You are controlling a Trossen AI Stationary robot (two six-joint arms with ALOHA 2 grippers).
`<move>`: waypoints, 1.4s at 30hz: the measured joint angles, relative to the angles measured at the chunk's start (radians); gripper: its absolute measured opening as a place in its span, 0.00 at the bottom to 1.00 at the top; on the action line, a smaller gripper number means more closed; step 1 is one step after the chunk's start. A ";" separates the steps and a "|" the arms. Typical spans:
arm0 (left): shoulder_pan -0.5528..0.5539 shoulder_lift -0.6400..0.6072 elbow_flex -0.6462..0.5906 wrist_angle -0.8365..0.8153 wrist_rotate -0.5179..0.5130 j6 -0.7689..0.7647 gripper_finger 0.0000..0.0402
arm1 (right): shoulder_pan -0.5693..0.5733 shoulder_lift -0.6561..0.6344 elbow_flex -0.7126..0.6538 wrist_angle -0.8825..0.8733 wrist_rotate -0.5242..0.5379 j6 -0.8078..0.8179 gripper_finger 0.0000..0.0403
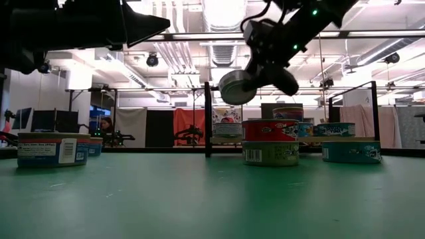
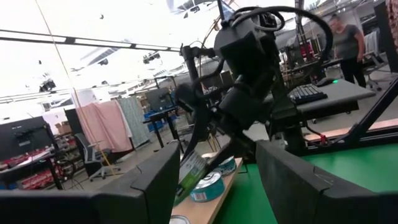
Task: Stack canned seafood by type on shelf
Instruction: Stack the green tuna can on top of the green tuna can on the shelf
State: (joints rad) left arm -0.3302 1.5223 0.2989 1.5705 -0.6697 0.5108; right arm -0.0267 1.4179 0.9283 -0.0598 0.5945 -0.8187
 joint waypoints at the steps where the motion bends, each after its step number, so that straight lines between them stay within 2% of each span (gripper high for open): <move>1: 0.000 0.000 0.000 0.000 0.000 0.002 0.49 | -0.004 0.009 0.000 0.013 -0.001 -0.012 0.33; 11: 0.000 0.000 0.000 -0.002 -0.003 0.023 0.49 | -0.039 0.089 0.000 0.053 0.011 -0.080 0.33; 39: 0.000 0.001 0.000 -0.025 -0.002 0.026 0.49 | -0.077 0.162 0.000 0.103 0.003 -0.122 0.33; 42: 0.000 0.001 0.000 -0.025 -0.002 0.026 0.49 | -0.079 0.162 0.000 0.103 0.003 -0.124 0.36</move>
State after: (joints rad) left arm -0.3302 1.5230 0.2985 1.5452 -0.6720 0.5369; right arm -0.1055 1.5799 0.9283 0.0436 0.5972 -0.9425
